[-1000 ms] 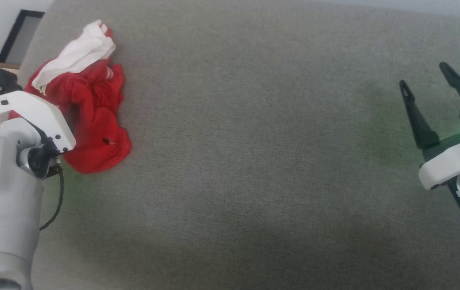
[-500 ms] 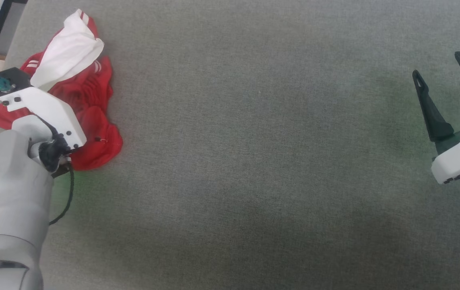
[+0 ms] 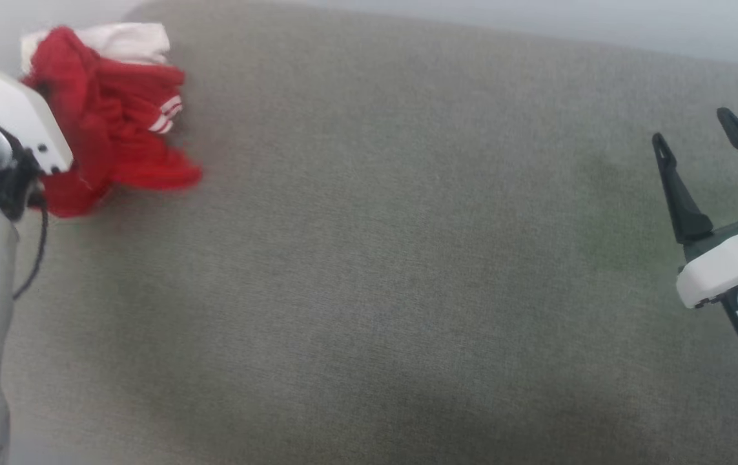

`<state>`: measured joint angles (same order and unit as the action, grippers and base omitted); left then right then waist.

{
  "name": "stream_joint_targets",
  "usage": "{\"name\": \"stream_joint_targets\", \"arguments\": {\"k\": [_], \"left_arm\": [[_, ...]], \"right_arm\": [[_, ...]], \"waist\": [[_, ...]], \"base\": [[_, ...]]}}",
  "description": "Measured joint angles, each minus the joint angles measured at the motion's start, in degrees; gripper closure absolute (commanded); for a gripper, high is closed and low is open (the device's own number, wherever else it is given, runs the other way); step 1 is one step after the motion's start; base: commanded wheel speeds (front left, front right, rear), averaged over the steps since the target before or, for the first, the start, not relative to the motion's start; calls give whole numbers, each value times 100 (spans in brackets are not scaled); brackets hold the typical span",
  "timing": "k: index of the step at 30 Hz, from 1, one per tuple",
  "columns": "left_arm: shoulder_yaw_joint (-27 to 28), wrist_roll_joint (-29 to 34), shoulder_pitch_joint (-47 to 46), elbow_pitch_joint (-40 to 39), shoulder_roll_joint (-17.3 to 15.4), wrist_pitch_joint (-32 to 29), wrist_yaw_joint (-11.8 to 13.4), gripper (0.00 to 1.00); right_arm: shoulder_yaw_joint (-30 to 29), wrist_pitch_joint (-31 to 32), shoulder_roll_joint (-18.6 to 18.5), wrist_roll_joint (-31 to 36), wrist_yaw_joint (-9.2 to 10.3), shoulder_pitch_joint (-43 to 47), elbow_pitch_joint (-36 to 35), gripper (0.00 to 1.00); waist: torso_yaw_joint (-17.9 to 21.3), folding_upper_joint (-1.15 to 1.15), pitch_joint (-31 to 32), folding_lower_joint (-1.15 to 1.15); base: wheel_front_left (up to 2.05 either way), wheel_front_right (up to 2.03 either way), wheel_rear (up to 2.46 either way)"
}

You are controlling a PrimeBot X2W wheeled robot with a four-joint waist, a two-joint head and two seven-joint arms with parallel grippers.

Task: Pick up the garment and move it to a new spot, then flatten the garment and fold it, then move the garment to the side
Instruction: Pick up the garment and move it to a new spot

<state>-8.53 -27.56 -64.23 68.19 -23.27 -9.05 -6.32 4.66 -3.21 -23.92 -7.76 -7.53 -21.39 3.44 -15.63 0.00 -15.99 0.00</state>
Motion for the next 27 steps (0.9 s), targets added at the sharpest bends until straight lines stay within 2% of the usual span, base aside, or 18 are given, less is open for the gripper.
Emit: {"name": "stream_joint_targets", "arguments": {"k": [7, 13, 21, 27], "left_arm": [[-263, 157, -342, -486, -212, 102, -53, 100], [-512, 243, -421, -1140, -354, -171, -79, 100], [-630, 118, -25, -2625, -459, -911, -63, 100], [-595, -123, 701, -4098, -564, -1662, 190, 100]], "right_arm": [[-33, -198, 302, 63, 0, 64, 247, 0], [-91, -358, 535, 154, 0, 112, 419, 0], [-421, -537, 700, 175, 0, 151, 601, 0], [-711, -644, 739, 199, 0, 237, 733, 0]], "waist": [[-75, 0, 435, 0], [-16, 0, 753, 0], [372, 0, 987, 0], [816, 0, 1094, 0]], "base": [[0, 0, 0], [0, 0, 0], [0, 0, 0], [0, 0, 0]]}}
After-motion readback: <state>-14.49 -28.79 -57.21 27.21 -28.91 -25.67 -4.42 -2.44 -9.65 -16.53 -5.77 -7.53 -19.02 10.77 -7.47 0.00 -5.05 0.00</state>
